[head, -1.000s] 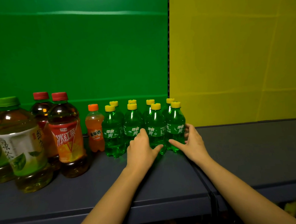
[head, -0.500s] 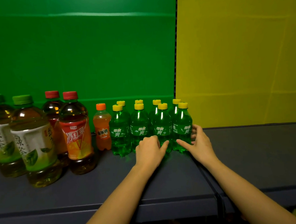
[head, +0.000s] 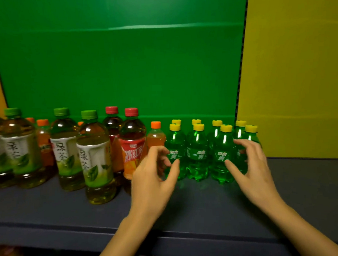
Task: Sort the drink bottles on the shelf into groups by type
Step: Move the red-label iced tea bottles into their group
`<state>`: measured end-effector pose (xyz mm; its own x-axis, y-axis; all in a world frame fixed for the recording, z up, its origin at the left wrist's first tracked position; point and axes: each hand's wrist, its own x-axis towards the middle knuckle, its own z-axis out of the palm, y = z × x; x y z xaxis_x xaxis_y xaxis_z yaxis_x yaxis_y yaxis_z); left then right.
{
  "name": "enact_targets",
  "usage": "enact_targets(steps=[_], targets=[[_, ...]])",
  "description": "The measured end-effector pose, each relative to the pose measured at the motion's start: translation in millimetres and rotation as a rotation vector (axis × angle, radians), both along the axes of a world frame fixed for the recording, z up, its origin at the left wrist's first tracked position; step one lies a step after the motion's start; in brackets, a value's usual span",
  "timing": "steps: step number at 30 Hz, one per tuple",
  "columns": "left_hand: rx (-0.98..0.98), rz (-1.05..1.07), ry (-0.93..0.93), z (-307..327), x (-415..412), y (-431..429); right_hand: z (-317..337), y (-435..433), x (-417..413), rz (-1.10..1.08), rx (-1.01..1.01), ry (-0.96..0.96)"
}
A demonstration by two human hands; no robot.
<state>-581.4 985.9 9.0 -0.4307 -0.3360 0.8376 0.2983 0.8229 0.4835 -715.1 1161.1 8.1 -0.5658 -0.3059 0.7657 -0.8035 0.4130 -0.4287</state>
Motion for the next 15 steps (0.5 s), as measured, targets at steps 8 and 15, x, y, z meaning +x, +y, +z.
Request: enact_targets(steps=[8,15], targets=[[0.016,0.112,0.044,5.3,64.3,-81.2,13.5,-114.8,61.1,0.407,-0.011,-0.222],[0.126,-0.152,-0.366,-22.9,66.3,-97.0,-0.8,-197.8,76.2,0.429,-0.158,-0.47]])
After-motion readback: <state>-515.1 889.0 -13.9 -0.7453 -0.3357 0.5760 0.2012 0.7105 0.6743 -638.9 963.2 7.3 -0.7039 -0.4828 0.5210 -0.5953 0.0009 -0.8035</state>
